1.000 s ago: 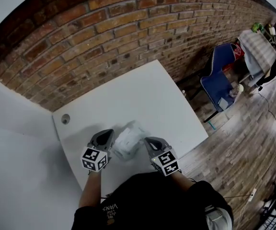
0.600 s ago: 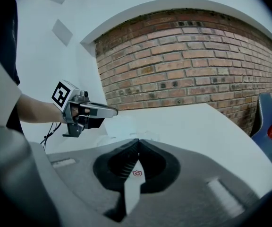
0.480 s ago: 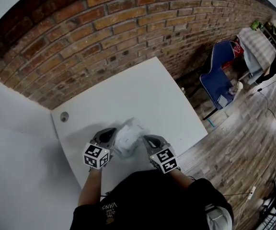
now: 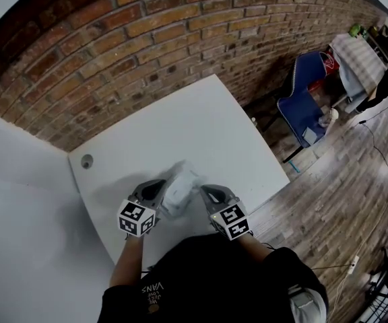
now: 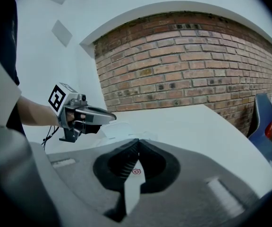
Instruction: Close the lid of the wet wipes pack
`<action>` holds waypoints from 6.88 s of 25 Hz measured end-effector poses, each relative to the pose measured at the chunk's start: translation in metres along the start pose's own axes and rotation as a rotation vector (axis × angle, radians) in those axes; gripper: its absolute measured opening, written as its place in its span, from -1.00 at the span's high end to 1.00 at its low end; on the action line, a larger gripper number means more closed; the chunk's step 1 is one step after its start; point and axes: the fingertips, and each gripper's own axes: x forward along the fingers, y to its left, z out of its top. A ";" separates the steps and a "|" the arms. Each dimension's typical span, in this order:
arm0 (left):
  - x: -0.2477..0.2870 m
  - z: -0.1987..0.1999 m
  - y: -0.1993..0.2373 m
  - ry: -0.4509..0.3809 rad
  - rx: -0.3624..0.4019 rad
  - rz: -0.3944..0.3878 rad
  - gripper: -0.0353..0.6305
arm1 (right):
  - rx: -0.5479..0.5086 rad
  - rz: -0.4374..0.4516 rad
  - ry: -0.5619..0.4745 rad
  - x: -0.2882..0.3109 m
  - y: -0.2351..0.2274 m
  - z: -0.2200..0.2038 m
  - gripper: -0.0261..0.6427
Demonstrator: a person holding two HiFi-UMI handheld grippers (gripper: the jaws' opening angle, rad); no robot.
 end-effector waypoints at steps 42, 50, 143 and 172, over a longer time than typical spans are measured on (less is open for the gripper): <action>0.037 -0.046 -0.046 0.267 0.220 -0.049 0.90 | 0.013 -0.002 -0.017 -0.009 0.000 -0.008 0.93; 0.041 -0.059 -0.048 0.315 0.257 -0.048 0.90 | 0.012 -0.003 -0.019 -0.010 0.001 -0.007 0.93; -0.097 0.056 -0.094 -0.186 0.179 0.111 0.90 | -0.029 -0.038 -0.178 -0.092 0.055 0.043 0.93; -0.158 0.019 -0.130 -0.234 0.135 0.106 0.90 | -0.030 -0.075 -0.211 -0.127 0.096 0.031 0.93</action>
